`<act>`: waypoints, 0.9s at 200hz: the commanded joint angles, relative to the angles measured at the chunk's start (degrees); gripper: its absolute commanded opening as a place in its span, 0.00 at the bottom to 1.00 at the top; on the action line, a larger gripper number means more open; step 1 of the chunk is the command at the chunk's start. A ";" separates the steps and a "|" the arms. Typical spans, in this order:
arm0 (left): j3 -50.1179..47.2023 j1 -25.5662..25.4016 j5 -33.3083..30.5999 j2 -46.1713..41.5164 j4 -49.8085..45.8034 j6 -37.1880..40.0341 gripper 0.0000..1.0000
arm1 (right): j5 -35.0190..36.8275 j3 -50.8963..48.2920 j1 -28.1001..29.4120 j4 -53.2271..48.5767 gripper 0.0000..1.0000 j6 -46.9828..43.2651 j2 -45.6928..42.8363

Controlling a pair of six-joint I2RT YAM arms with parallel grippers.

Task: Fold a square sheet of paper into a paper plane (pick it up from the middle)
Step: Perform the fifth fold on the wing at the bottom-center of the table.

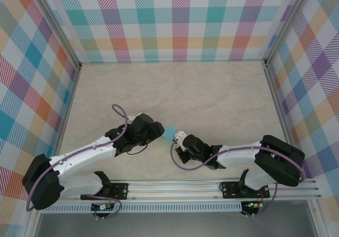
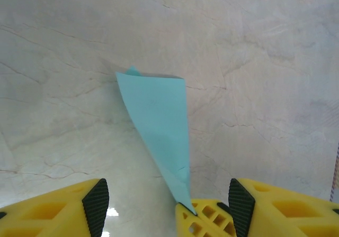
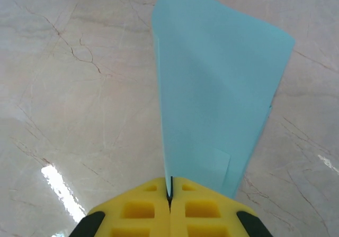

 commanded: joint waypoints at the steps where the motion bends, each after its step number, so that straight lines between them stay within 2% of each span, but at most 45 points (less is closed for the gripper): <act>1: -1.69 0.96 -2.29 -1.25 -2.77 0.91 0.64 | -11.64 0.29 -3.46 -0.60 0.01 6.89 -1.60; 42: -2.32 0.97 0.95 0.97 1.21 0.97 0.63 | -23.65 0.76 -10.34 -0.29 0.02 12.77 0.09; 57: -1.95 0.93 2.14 2.40 2.36 1.37 0.61 | -25.91 0.87 -11.77 0.37 0.02 14.67 1.23; 136: -1.07 0.91 6.63 7.51 8.10 1.47 0.58 | -32.12 -1.19 -16.96 6.67 0.04 25.06 6.09; 180: -0.35 0.95 8.80 10.34 10.76 2.42 0.57 | -31.21 -1.75 -17.80 6.50 0.05 26.99 6.57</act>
